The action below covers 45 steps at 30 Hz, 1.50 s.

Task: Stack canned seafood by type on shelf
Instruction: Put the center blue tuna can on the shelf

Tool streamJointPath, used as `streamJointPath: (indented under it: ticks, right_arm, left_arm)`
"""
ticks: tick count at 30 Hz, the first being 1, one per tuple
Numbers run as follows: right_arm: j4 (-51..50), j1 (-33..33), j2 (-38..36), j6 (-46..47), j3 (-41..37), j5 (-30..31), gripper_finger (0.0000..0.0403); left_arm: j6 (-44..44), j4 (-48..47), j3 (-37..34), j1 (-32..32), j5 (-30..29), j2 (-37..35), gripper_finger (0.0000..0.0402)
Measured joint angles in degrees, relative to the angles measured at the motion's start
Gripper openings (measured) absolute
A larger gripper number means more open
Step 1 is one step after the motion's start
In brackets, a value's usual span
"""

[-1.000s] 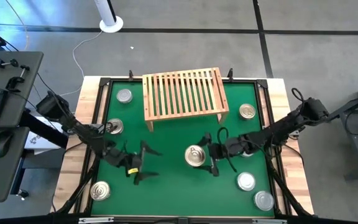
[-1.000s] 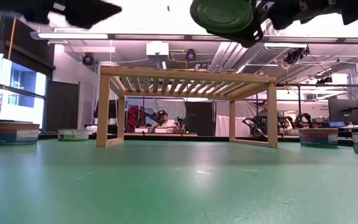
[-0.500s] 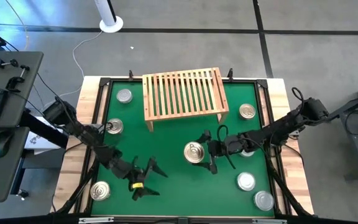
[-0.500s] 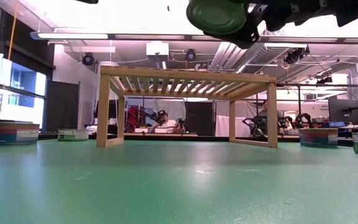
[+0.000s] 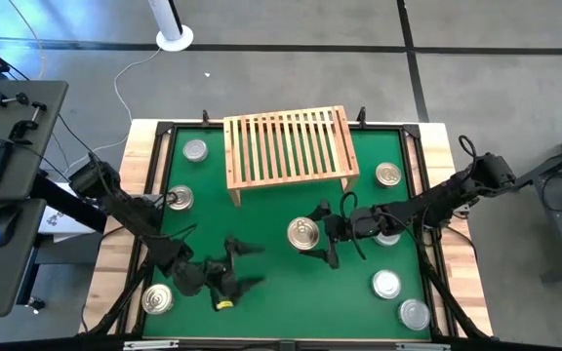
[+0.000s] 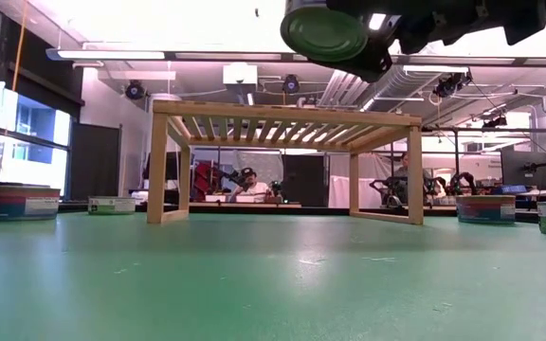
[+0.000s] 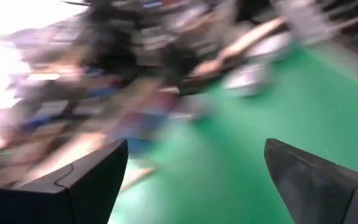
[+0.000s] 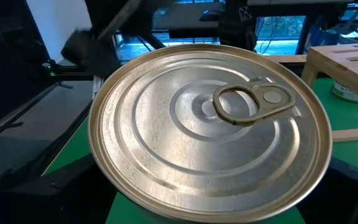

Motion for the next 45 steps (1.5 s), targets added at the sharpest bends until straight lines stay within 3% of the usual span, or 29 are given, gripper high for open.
streamJointPath:
  ticks: [2, 4, 11, 13, 17, 23, 32, 36, 43, 45]
  right_arm:
    - [0.0, -0.1, 0.0, 0.0, 0.0, 0.1, 0.0394]
    - [0.0, -0.2, 0.0, 0.4, 0.0, 0.0, 0.0394]
    - [0.1, -0.6, 0.0, 0.5, 0.0, 0.1, 0.0394]
    - [0.1, -0.6, 0.0, 0.4, 0.0, 0.0, 0.0394]
    - [0.6, -0.9, 0.0, 0.4, 0.0, 0.0, 0.0394]
    - [0.5, -1.4, 0.0, 0.5, 0.0, 0.1, 0.0394]
    - [0.5, -1.4, 0.0, 0.9, 0.0, -1.9, 0.0394]
    - [0.0, -1.4, 0.0, 0.9, 0.0, -1.9, 0.0394]
    - [0.2, -1.4, 0.0, -0.4, 0.0, -1.7, 0.0394]
    - [0.3, -1.3, 0.0, -0.5, 0.0, -1.7, 0.0394]
  left_arm:
    - [8.4, 0.7, 2.3, 1.8, -7.7, -0.1, 0.0365]
    - [17.8, 0.5, 3.4, 3.9, -8.4, -0.1, 0.0365]
    - [38.7, -8.6, 3.3, 9.4, 9.8, 0.0, 0.0365]
    - [42.2, -8.4, 3.2, 10.4, 11.2, 0.5, 0.0365]
    - [48.2, 1.2, 3.3, 12.0, 11.8, 3.4, 0.0365]
    - [65.0, 13.8, 4.1, 13.9, 14.5, 10.8, 0.0365]
    - [64.7, 14.3, 8.6, 16.5, 9.0, 15.5, 0.0347]
    - [64.4, 14.3, 8.8, 16.4, 6.4, 14.9, 0.0299]
    - [62.7, 14.2, 8.8, 15.1, 4.4, 14.7, 0.0179]
    - [61.4, 14.2, 8.8, 14.7, 4.4, 14.7, 0.0165]
